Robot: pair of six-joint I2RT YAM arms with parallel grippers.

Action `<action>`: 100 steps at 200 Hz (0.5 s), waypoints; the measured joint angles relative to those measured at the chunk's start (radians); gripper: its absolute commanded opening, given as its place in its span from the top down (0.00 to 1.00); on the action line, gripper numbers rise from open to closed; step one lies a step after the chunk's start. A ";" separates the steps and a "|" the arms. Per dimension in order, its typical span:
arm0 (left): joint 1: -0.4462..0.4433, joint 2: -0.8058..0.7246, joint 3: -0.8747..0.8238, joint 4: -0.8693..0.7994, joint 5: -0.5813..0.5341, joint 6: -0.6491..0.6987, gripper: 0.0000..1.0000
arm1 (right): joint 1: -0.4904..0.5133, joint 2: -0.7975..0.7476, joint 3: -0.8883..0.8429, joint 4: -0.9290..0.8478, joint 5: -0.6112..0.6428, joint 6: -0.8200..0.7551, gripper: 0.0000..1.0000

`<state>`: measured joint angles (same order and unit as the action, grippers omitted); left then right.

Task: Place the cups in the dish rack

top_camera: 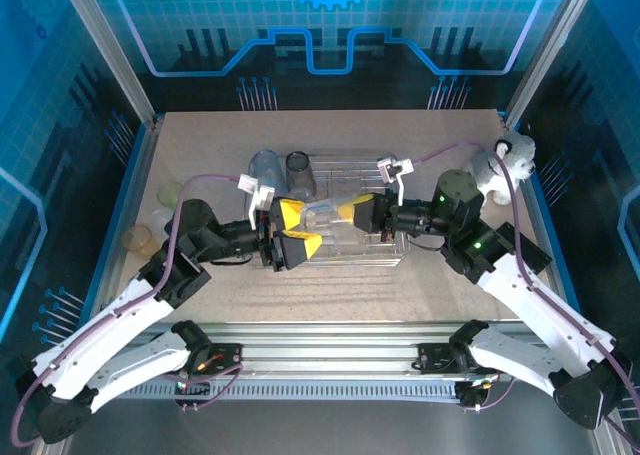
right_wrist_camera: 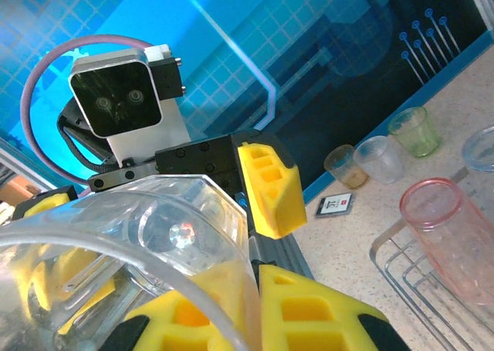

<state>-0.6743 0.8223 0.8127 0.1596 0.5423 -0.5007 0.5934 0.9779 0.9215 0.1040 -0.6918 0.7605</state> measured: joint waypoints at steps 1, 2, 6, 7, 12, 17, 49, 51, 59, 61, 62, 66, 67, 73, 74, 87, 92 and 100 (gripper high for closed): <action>0.000 0.000 0.000 0.002 0.001 -0.001 0.01 | 0.001 0.001 0.000 0.002 0.000 0.001 1.00; 0.000 0.001 0.000 0.003 0.002 -0.001 0.01 | 0.002 0.002 0.000 0.003 0.000 0.001 1.00; 0.000 0.002 0.000 0.007 0.002 -0.003 0.01 | 0.004 0.008 0.000 0.009 -0.002 0.005 1.00; 0.000 0.002 0.000 0.008 0.003 -0.004 0.01 | 0.005 0.009 0.000 0.011 -0.002 0.006 1.00; 0.000 0.003 0.000 0.012 0.005 -0.007 0.01 | 0.008 0.017 0.000 0.020 -0.003 0.010 1.00; 0.000 0.005 0.000 0.016 0.008 -0.011 0.03 | 0.011 0.023 0.000 0.027 -0.005 0.012 1.00; 0.003 0.023 0.000 0.032 0.020 -0.039 0.30 | 0.018 0.045 0.000 0.051 -0.008 0.030 1.00; 0.003 0.024 0.000 0.034 0.021 -0.035 0.31 | 0.018 0.045 0.000 0.051 -0.008 0.030 1.00; 0.004 0.024 0.000 0.039 0.024 -0.038 0.39 | 0.018 0.045 0.000 0.055 -0.014 0.029 1.00; 0.004 0.024 0.000 0.038 0.024 -0.047 0.41 | 0.018 0.045 0.000 0.056 -0.015 0.029 0.99; 0.004 0.024 0.000 0.037 0.024 -0.049 0.42 | 0.018 0.045 0.000 0.056 -0.016 0.030 0.99; 0.004 0.022 0.000 0.039 0.027 -0.043 0.46 | 0.018 0.044 0.000 0.060 -0.017 0.029 0.96; 0.004 0.021 0.000 0.038 0.027 -0.050 0.47 | 0.018 0.044 0.000 0.060 -0.018 0.029 0.95; 0.004 0.019 0.000 0.039 0.028 -0.047 0.55 | 0.019 0.043 0.000 0.062 -0.019 0.026 0.92; 0.004 0.019 0.000 0.038 0.028 -0.051 0.56 | 0.019 0.043 0.000 0.062 -0.020 0.026 0.92; 0.004 0.013 0.000 0.034 0.031 -0.050 0.74 | 0.019 0.043 0.001 0.061 -0.019 0.022 0.81; 0.004 0.010 0.000 0.030 0.025 -0.047 0.79 | 0.019 0.043 0.002 0.060 -0.018 0.018 0.76; 0.004 0.006 0.000 0.023 0.012 -0.046 0.82 | 0.019 0.043 0.004 0.052 -0.006 0.019 0.67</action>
<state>-0.6704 0.8284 0.8127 0.1829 0.5541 -0.5465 0.6128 1.0214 0.9253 0.1562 -0.6983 0.7792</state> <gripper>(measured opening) 0.319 0.217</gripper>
